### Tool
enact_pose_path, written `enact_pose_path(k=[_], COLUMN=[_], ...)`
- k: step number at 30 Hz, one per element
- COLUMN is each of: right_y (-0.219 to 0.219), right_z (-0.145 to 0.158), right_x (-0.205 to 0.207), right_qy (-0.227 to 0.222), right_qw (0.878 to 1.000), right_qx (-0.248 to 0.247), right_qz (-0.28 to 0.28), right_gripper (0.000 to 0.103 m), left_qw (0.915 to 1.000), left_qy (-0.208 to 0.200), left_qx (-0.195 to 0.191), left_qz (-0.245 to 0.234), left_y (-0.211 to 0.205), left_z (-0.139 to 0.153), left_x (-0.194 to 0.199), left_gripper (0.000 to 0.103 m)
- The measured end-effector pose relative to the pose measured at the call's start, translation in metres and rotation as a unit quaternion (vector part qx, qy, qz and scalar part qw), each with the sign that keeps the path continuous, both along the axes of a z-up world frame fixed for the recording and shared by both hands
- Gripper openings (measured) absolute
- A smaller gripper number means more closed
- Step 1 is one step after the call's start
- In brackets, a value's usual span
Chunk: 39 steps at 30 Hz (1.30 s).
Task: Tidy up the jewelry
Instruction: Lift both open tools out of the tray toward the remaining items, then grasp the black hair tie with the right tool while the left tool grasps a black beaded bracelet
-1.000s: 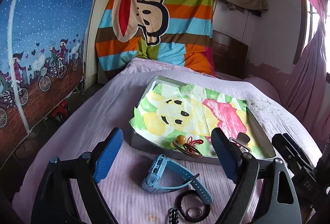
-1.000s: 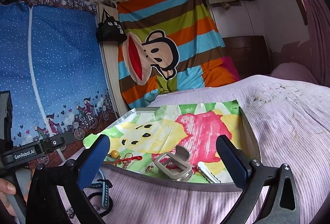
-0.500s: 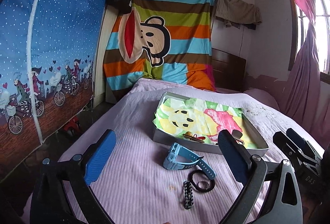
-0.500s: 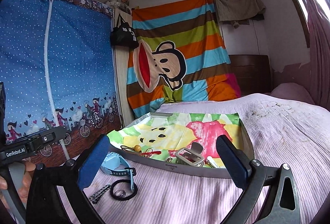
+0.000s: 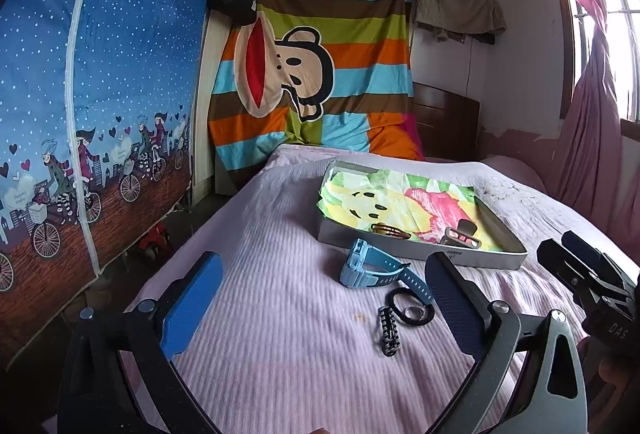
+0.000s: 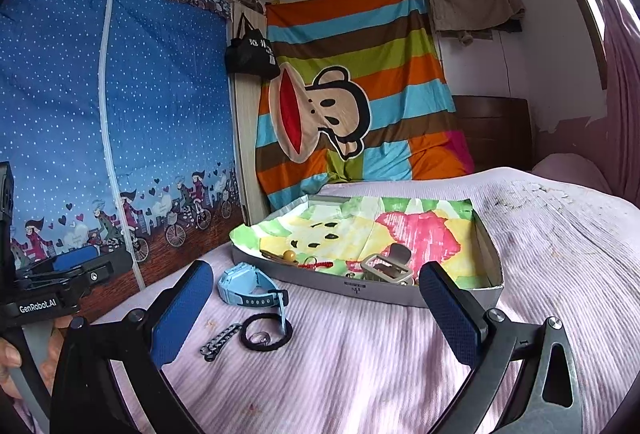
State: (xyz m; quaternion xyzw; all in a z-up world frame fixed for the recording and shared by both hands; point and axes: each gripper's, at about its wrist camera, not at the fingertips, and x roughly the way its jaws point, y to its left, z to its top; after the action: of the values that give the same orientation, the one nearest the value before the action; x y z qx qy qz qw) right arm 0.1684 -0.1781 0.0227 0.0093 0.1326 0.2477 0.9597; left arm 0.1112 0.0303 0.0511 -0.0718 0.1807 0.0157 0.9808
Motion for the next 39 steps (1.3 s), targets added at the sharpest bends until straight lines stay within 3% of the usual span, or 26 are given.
enact_pose_path(k=[10,19,24,30,36,39], right_y=[0.014,0.019,0.025,0.036,0.047,0.053], right_z=[-0.027,-0.045,-0.054,-0.06,-0.065,-0.069], right_x=[0.022,0.042,0.052,0.062,0.072,0.076], right_qy=[0.072,0.131,0.159,0.174,0.186,0.197], right_qw=[0.996,0.989,0.984,0.979,0.975,0.971], right_qx=[-0.044,-0.047,-0.054,-0.07,-0.084,-0.096], right_qz=[0.024,0.046,0.06,0.079,0.092,0.095], right_gripper=[0.103,0.064,0.047,0.034,0.03,0.03], left_qw=[0.9964,0.9904,0.9844,0.9767,0.9708,0.97], left_qy=[0.073,0.104,0.116,0.137,0.17,0.182], left_qx=[0.019,0.021,0.014,0.008,0.01,0.0], left_qz=[-0.04,-0.089,-0.132,-0.165,-0.169,-0.162], left_y=[-0.005,-0.013,-0.021,-0.03,-0.037,-0.036], left_z=[-0.037,-0.055,-0.06,-0.065,-0.079,-0.088], left_x=[0.023,0.039,0.045,0.059,0.075,0.082], left_gripper=[0.099,0.096,0.073,0.046,0.032,0.031])
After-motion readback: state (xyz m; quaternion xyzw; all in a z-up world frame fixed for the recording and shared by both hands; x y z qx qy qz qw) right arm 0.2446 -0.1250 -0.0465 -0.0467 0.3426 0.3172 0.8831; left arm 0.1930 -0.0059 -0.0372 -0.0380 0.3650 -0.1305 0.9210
